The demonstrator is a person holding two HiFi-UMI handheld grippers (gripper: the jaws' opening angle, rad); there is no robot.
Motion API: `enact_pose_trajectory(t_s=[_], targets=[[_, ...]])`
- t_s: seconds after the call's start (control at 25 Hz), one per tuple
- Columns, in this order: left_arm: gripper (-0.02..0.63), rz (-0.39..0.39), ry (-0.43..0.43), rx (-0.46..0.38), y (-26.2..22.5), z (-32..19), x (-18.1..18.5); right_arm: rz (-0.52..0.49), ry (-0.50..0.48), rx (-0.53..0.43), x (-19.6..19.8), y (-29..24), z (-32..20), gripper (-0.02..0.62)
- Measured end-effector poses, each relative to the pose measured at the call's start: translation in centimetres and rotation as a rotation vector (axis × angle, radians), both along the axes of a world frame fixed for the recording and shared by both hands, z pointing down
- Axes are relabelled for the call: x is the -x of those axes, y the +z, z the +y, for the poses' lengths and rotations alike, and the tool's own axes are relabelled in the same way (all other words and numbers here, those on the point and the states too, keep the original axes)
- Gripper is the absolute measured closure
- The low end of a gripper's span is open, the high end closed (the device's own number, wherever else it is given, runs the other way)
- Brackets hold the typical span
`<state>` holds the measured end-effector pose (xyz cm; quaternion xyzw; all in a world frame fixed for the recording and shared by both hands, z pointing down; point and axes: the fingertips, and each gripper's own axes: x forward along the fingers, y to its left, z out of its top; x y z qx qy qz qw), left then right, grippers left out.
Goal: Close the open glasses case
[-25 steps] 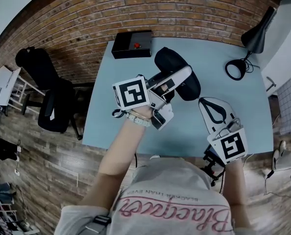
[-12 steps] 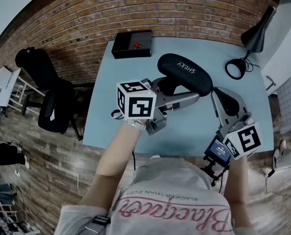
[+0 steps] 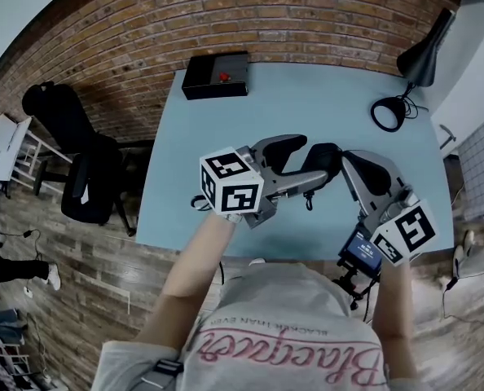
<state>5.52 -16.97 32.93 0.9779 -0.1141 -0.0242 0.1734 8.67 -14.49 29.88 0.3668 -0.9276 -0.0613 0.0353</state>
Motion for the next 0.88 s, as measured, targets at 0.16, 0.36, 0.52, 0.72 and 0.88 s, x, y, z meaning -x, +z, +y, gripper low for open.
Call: enact_pose_trajectory(t_s=[0.16, 0.36, 0.52, 0.72, 0.88], targets=[[0.244, -0.138, 0.001, -0.273, 0.9, 1.1, -0.3, -0.052, -0.07, 0.029, 0.8, -0.3, 0.5, 0.577], [0.235, -0.298, -0.038, -0.448, 2.6, 1.2, -0.8, -0.106, -0.074, 0.039, 1.1, -1.2, 0.2, 0.577], [0.235, -0.315, -0.068, -0.429, 3.4, 1.2, -1.9, -0.137, -0.067, 0.035, 1.7, -1.7, -0.1, 0.577], [0.325, -0.325, -0.277, -0.408, 3.2, -1.2, -1.1, -0.138, -0.024, 0.035, 1.5, -2.0, -0.7, 0.577], [0.344, -0.501, -0.3, -0.426, 4.0, -2.0, -0.8, -0.115, 0.006, 0.049, 0.9, -1.6, -1.1, 0.577]])
